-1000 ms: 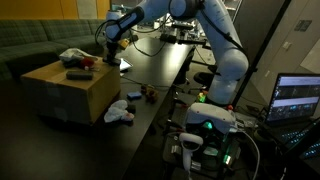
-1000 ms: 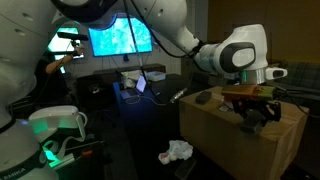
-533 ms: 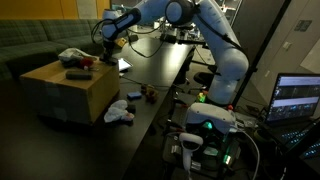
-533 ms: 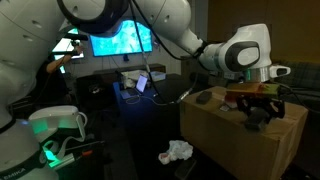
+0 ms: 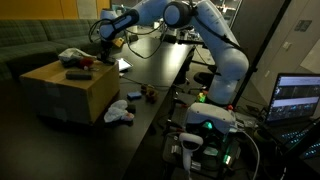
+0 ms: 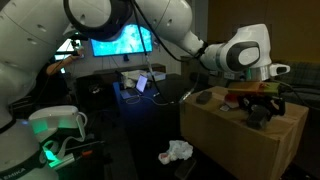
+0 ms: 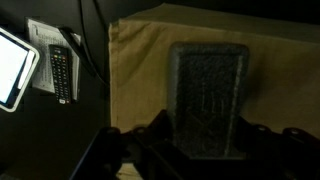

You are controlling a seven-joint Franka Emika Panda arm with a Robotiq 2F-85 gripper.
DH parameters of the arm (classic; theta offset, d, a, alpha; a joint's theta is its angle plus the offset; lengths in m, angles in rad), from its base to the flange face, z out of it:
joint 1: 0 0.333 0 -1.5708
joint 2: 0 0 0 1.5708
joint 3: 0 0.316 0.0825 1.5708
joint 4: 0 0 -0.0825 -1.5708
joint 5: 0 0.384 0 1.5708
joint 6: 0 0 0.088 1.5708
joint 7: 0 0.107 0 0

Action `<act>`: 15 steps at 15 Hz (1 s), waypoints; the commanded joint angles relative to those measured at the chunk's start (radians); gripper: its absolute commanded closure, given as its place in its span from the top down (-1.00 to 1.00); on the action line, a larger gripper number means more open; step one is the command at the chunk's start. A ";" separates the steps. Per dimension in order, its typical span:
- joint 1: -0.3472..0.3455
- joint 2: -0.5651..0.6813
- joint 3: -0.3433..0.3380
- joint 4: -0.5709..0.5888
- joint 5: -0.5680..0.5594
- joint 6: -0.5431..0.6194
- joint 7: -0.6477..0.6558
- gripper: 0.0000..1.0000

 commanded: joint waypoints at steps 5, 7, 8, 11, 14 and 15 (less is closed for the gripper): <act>0.018 0.063 -0.019 0.071 -0.034 -0.025 0.008 -0.35; 0.017 0.056 -0.019 0.061 -0.043 -0.058 0.000 -0.35; 0.017 0.049 -0.018 0.054 -0.047 -0.080 -0.006 -0.35; 0.010 0.021 -0.007 0.019 -0.045 -0.154 -0.027 -0.35; 0.006 -0.011 0.003 -0.012 -0.036 -0.219 -0.048 -0.35; 0.004 -0.024 0.009 -0.024 -0.031 -0.240 -0.058 -0.35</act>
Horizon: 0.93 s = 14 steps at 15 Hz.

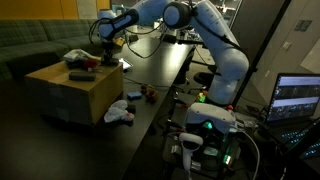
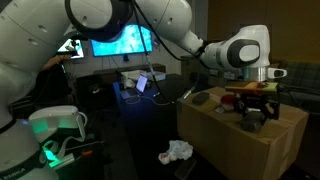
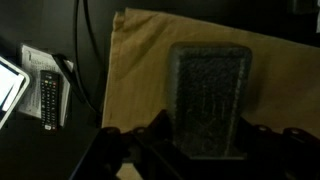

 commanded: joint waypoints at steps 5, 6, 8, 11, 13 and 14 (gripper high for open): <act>0.010 -0.056 0.003 -0.081 -0.007 -0.077 -0.013 -0.31; 0.012 -0.064 0.002 -0.085 -0.008 -0.072 -0.006 0.65; 0.013 -0.081 0.003 -0.093 -0.005 -0.073 -0.002 0.75; 0.014 -0.119 0.008 -0.120 0.000 -0.073 -0.002 1.00; 0.019 -0.150 0.011 -0.137 0.004 -0.063 0.009 1.00; 0.022 -0.166 0.015 -0.147 0.006 -0.062 0.010 1.00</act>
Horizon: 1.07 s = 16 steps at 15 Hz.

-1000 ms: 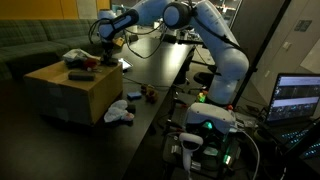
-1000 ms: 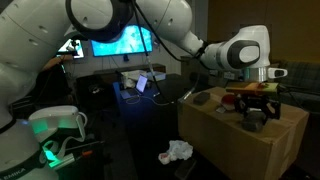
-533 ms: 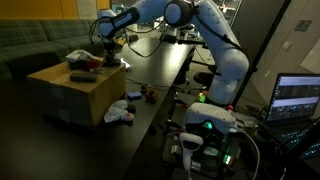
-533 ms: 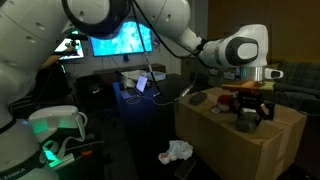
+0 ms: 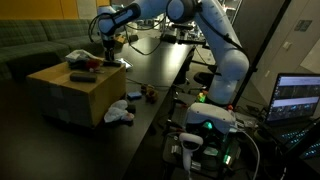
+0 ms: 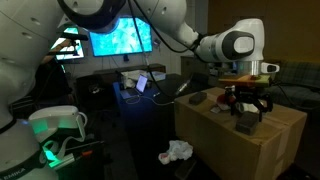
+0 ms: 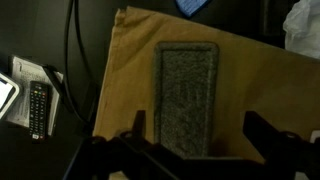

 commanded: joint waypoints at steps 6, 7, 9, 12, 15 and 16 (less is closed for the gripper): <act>0.044 -0.184 0.032 -0.138 0.018 0.023 0.039 1.00; 0.051 -0.200 0.039 -0.152 0.022 0.025 0.039 1.00; 0.068 -0.226 0.053 -0.183 0.027 0.037 0.047 1.00; 0.098 -0.241 0.074 -0.218 0.039 0.067 0.077 1.00; 0.120 -0.244 0.088 -0.251 0.062 0.145 0.126 1.00; 0.128 -0.240 0.089 -0.262 0.068 0.185 0.144 1.00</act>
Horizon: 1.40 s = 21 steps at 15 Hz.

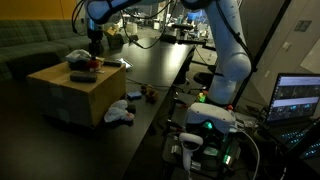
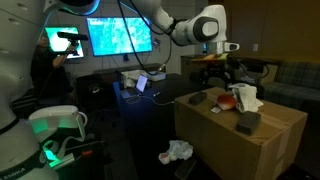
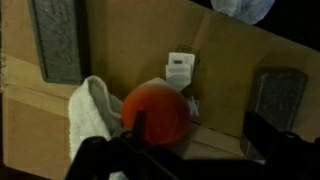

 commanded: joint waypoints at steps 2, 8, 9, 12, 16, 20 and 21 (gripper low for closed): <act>0.039 -0.022 -0.008 -0.084 0.018 0.186 0.098 1.00; 0.069 -0.015 -0.039 -0.142 -0.019 0.348 0.173 1.00; 0.071 -0.015 -0.044 -0.148 -0.024 0.356 0.179 1.00; 0.074 -0.010 -0.063 -0.158 -0.039 0.372 0.190 1.00; 0.071 0.006 -0.080 -0.165 -0.061 0.386 0.195 1.00; 0.073 0.026 -0.089 -0.165 -0.069 0.438 0.196 1.00; 0.071 0.031 -0.086 -0.164 -0.067 0.447 0.189 1.00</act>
